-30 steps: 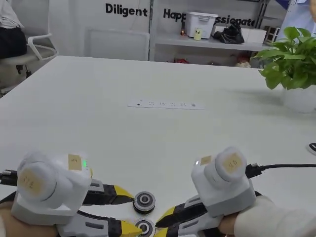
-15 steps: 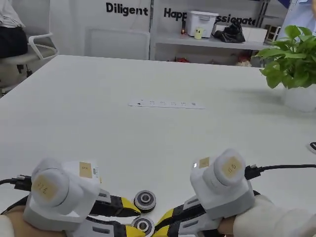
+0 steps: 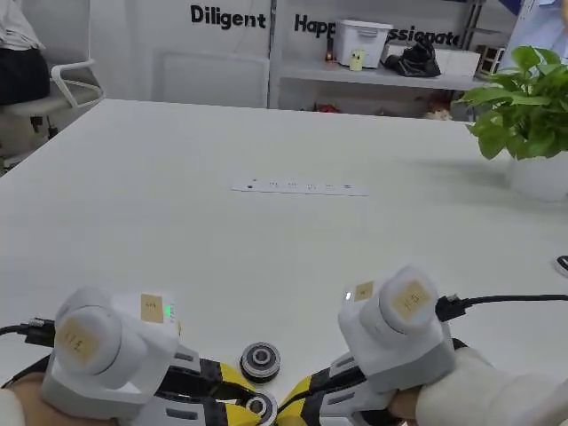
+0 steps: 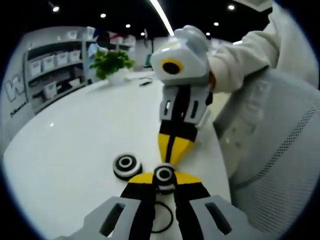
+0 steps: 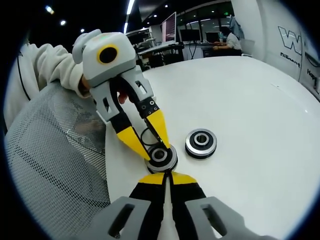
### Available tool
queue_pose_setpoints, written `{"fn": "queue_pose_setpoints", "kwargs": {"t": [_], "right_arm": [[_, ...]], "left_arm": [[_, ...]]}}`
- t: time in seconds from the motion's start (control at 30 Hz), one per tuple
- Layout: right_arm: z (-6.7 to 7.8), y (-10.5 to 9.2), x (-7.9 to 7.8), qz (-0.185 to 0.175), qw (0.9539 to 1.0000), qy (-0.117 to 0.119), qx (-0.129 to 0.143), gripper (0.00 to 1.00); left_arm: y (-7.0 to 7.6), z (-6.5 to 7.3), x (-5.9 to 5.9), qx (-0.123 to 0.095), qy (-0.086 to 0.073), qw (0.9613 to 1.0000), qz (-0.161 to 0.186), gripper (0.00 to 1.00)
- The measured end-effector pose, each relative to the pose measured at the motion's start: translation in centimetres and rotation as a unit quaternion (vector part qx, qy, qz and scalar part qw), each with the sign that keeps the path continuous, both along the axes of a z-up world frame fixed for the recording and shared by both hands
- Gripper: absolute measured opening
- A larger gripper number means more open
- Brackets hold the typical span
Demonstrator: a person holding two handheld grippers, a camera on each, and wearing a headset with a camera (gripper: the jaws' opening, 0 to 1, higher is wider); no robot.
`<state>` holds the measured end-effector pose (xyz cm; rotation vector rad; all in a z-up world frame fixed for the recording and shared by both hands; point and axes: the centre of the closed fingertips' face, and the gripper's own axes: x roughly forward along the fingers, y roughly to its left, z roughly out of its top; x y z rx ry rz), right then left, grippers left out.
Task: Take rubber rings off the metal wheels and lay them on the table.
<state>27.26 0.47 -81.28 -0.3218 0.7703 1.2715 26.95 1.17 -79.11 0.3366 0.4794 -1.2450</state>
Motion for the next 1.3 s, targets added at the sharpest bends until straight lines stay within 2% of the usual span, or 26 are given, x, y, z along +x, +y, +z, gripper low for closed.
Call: {"fn": "queue_pose_setpoints", "kwargs": {"t": [0.07,0.13,0.23,0.4,0.43,0.53,0.6,0.67,0.87,1.03,1.07,1.2,1.3], "right_arm": [[0.1,-0.1,0.1,-0.005,1.0000,0.004,0.002,0.00],[0.3,-0.3,0.7,-0.018,0.9998,-0.002,0.004,0.00],[0.8,-0.3,1.1,-0.043,0.9986,0.018,0.025,0.00],[0.1,-0.3,-0.1,-0.021,0.9993,0.029,0.013,0.00],[-0.1,-0.2,-0.4,-0.013,0.9995,0.028,0.010,0.00],[-0.1,0.0,-0.6,-0.007,0.9996,0.025,0.007,0.09],[0.0,0.2,-0.5,-0.008,0.9997,0.024,0.008,0.10],[-0.2,0.3,-0.4,-0.006,0.9999,0.013,0.003,0.10],[0.0,0.4,-0.6,0.008,0.9999,0.004,0.007,0.09],[-0.2,0.3,-0.6,0.020,0.9998,-0.009,-0.001,0.05],[-0.2,0.3,-0.6,0.020,0.9997,-0.011,-0.001,0.02],[-0.2,0.3,-0.5,0.021,0.9997,-0.016,-0.003,0.01],[-0.1,0.3,-0.3,0.009,0.9999,-0.010,-0.004,0.00]], "left_arm": [[0.0,0.0,0.0,0.000,0.000,1.0000,0.000,0.14],[0.0,0.0,0.0,-0.001,0.000,1.0000,0.000,0.14],[0.0,0.0,0.0,-0.002,-0.001,1.0000,0.000,0.14],[0.0,0.0,0.0,-0.003,-0.001,1.0000,0.000,0.14],[0.0,0.0,0.0,-0.003,-0.001,1.0000,0.000,0.14],[0.0,0.0,0.0,-0.003,-0.001,1.0000,0.000,0.14],[0.0,0.0,0.0,-0.004,-0.002,1.0000,0.000,0.14],[0.1,0.0,0.0,-0.004,-0.002,1.0000,0.000,0.14],[0.1,0.0,0.0,-0.006,-0.002,1.0000,0.002,0.14],[0.2,-0.1,0.1,-0.009,-0.001,0.9999,0.006,0.14],[0.2,-0.1,0.1,-0.010,-0.001,0.9999,0.006,0.14],[0.2,0.0,0.1,-0.008,-0.003,0.9999,0.006,0.14],[0.2,-0.1,0.2,-0.008,-0.004,0.9999,0.006,0.14]]}}
